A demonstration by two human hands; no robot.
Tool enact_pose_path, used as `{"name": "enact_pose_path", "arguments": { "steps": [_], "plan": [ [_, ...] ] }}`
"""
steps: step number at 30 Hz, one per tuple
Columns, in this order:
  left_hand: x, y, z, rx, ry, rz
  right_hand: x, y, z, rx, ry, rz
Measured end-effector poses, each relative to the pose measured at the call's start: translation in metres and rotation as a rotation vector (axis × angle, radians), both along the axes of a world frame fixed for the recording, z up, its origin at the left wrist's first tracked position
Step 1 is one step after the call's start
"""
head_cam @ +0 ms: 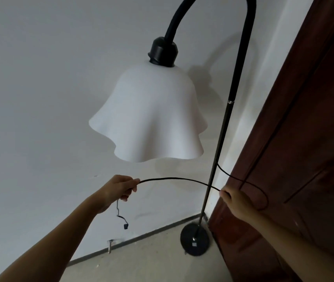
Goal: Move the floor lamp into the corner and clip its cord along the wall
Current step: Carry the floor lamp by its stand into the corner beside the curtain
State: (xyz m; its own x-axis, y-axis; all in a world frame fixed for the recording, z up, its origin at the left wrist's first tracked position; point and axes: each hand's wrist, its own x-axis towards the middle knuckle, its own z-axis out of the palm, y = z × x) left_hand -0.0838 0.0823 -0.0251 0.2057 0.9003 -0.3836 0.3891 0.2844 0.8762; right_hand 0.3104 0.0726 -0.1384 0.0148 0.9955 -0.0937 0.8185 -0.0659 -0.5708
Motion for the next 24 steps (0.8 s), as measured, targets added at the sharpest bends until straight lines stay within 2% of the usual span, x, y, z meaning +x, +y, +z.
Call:
{"name": "enact_pose_path", "arguments": {
  "steps": [3,6,8,11,13,18,24],
  "plan": [
    [0.003,0.004,-0.011,0.024,0.019,0.017,0.011,-0.012,-0.02,-0.074,0.004,0.002],
    [0.02,0.008,-0.022,0.045,0.002,0.055,0.002,-0.02,-0.026,-0.131,0.098,0.041],
    [0.032,0.01,-0.03,0.045,-0.003,0.081,-0.001,-0.016,-0.022,-0.006,0.166,-0.041],
    [0.049,0.01,-0.041,0.032,0.023,0.087,0.004,0.005,0.001,0.335,0.258,-0.209],
    [0.062,0.009,-0.049,0.016,0.034,0.108,0.009,0.027,0.023,0.428,0.411,-0.217],
    [0.085,0.0,-0.066,-0.03,0.07,0.22,-0.007,0.082,0.068,0.292,0.659,-0.043],
    [0.096,-0.023,-0.078,-0.057,0.095,0.401,-0.047,0.103,0.077,0.22,0.939,0.112]
  ]
}}
